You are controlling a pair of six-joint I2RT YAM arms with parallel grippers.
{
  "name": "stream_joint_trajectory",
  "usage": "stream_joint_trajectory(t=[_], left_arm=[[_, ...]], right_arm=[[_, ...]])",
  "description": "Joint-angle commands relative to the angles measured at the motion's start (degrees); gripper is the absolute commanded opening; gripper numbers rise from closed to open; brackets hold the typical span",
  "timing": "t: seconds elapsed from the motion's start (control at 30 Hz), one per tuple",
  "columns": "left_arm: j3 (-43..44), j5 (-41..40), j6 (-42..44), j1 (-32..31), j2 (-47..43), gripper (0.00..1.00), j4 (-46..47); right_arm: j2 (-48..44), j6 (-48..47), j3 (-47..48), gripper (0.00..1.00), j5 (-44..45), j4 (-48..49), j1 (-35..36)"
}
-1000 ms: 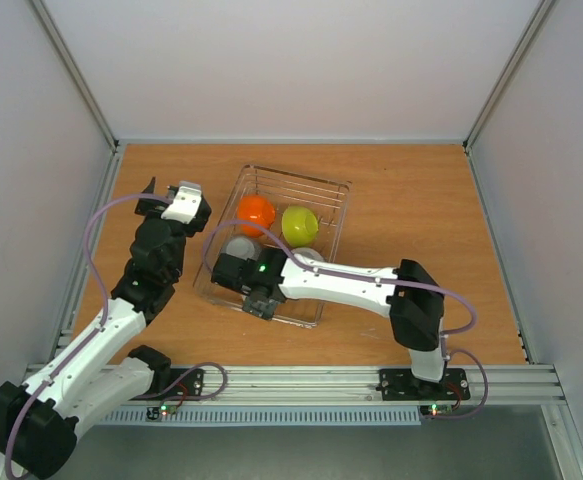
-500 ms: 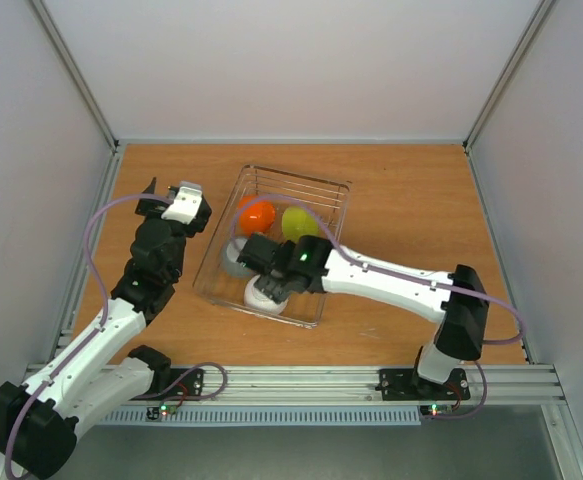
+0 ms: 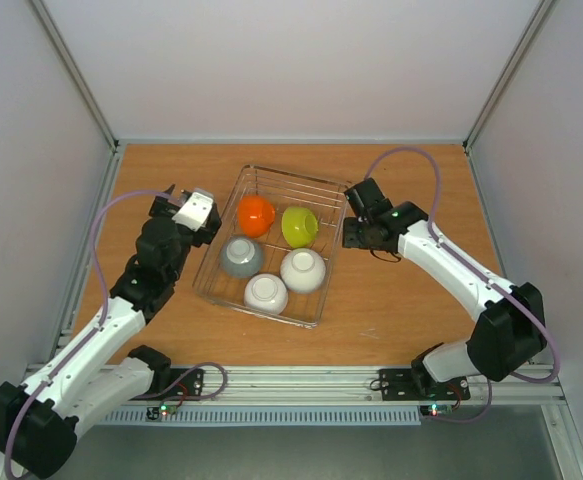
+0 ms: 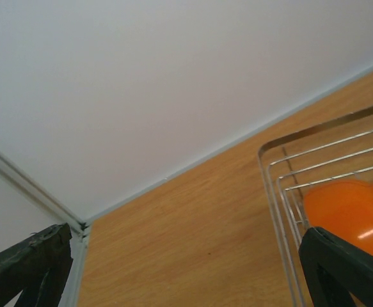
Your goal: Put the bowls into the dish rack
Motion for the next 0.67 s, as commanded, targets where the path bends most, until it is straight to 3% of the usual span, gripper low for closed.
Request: stream_joint_trajectory(t=[0.0,0.27,0.47,0.63], left_arm=[[3.9,6.0,-2.7,0.4,1.4,0.97,-4.7],[11.1,15.6,-9.0,8.3,10.2,0.97,-15.7],[13.9,25.4,-15.2,19.1,14.9,0.96,-18.1],[14.9,29.7,-16.5,22.9,16.6,0.96,-19.3]], right_arm=[[-0.8,2.9,-1.5,0.68,0.1,1.5,-1.6],[-2.7,4.0,-4.6,0.84,2.3,1.3,-6.4],[-7.5,4.9,-8.2,0.84,7.8,1.4,-7.3],[-11.3,5.6,-10.8,0.86,7.8,1.9,-11.2]])
